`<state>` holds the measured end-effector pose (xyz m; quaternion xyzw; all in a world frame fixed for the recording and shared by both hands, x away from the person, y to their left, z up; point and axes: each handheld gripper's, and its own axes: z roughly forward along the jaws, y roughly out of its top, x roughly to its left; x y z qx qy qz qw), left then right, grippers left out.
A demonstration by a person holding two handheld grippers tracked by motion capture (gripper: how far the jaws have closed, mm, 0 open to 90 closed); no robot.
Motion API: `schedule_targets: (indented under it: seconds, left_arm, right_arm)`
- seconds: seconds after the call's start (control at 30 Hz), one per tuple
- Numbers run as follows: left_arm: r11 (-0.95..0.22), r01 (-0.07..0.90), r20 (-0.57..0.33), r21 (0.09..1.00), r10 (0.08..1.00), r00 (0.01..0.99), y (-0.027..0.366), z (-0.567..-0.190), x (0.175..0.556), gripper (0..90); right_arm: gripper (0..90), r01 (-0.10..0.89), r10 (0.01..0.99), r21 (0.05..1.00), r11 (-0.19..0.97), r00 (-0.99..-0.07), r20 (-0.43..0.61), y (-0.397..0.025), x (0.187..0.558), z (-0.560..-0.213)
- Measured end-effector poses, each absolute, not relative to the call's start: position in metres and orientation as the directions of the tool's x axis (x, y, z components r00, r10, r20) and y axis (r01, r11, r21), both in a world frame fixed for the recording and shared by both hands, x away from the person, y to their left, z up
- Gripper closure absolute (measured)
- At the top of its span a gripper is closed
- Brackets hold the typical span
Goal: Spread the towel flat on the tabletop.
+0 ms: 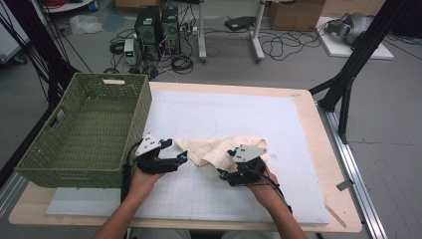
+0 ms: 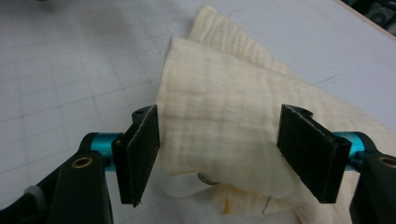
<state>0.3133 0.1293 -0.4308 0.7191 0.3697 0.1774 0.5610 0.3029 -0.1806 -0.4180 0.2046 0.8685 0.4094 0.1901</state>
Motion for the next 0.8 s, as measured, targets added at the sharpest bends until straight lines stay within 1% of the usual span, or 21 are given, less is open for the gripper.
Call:
schedule_targets:
  seconds: [0.03,0.07,0.1,0.13,0.17,0.2,0.23,0.33,0.37,0.47,0.6,0.7,0.77,0.8]
  left_arm:
    - [-0.099,0.332,-0.158,0.938,0.73,0.665,0.129,-0.43,0.313,23.3]
    - [-0.101,0.331,-0.156,0.938,0.73,0.665,0.13,-0.43,0.313,23.4]
    - [-0.099,0.329,-0.156,0.939,0.73,0.665,0.13,-0.43,0.313,23.4]
    - [-0.096,0.329,-0.158,0.939,0.731,0.664,0.13,-0.43,0.313,23.3]
    - [-0.096,0.33,-0.158,0.939,0.732,0.663,0.13,-0.43,0.313,23.3]
    - [-0.098,0.33,-0.157,0.939,0.732,0.663,0.13,-0.43,0.313,23.4]
    - [-0.093,0.331,-0.16,0.939,0.734,0.66,0.13,-0.43,0.313,23.4]
    - [-0.093,0.331,-0.161,0.939,0.733,0.661,0.13,-0.43,0.314,23.3]
    - [-0.092,0.33,-0.16,0.939,0.733,0.661,0.13,-0.43,0.314,23.4]
    - [-0.092,0.329,-0.16,0.94,0.734,0.66,0.13,-0.43,0.313,23.4]
    - [-0.092,0.331,-0.16,0.939,0.735,0.659,0.13,-0.43,0.314,23.4]
    - [-0.093,0.332,-0.16,0.939,0.734,0.66,0.13,-0.43,0.314,23.5]
    - [-0.093,0.333,-0.163,0.938,0.732,0.662,0.129,-0.43,0.314,23.5]
    - [-0.094,0.334,-0.162,0.938,0.732,0.662,0.129,-0.43,0.314,23.5]
  right_arm:
    - [40.2,0.209,0.516,0.785,0.583,-0.842,-0.159,-0.179,0.305,-0.419]
    - [57.6,0.207,0.509,0.776,0.596,-0.845,-0.165,-0.179,0.308,-0.421]
    - [67.1,0.212,0.507,0.776,0.593,-0.847,-0.157,-0.179,0.31,-0.42]
    - [73.2,0.21,0.502,0.786,0.582,-0.853,-0.143,-0.179,0.31,-0.42]
    - [73.2,0.21,0.502,0.786,0.582,-0.853,-0.143,-0.179,0.31,-0.42]
    - [80.4,0.21,0.503,0.793,0.573,-0.853,-0.138,-0.18,0.31,-0.418]
    - [85.7,0.204,0.5,0.801,0.563,-0.856,-0.133,-0.18,0.31,-0.415]
    - [86.2,0.205,0.502,0.803,0.559,-0.855,-0.131,-0.181,0.311,-0.411]
    - [86.3,0.217,0.508,0.814,0.539,-0.854,-0.109,-0.182,0.316,-0.408]
    - [86.5,0.224,0.523,0.822,0.524,-0.846,-0.103,-0.184,0.321,-0.401]
    - [86.5,0.246,0.585,0.854,0.459,-0.807,-0.082,-0.193,0.34,-0.386]
    - [86.5,0.287,0.639,0.849,0.443,-0.765,-0.075,-0.2,0.36,-0.382]
    - [86.4,0.349,0.689,0.845,0.406,-0.724,-0.032,-0.206,0.377,-0.383]
    - [86.4,0.349,0.689,0.845,0.406,-0.724,-0.032,-0.206,0.377,-0.383]
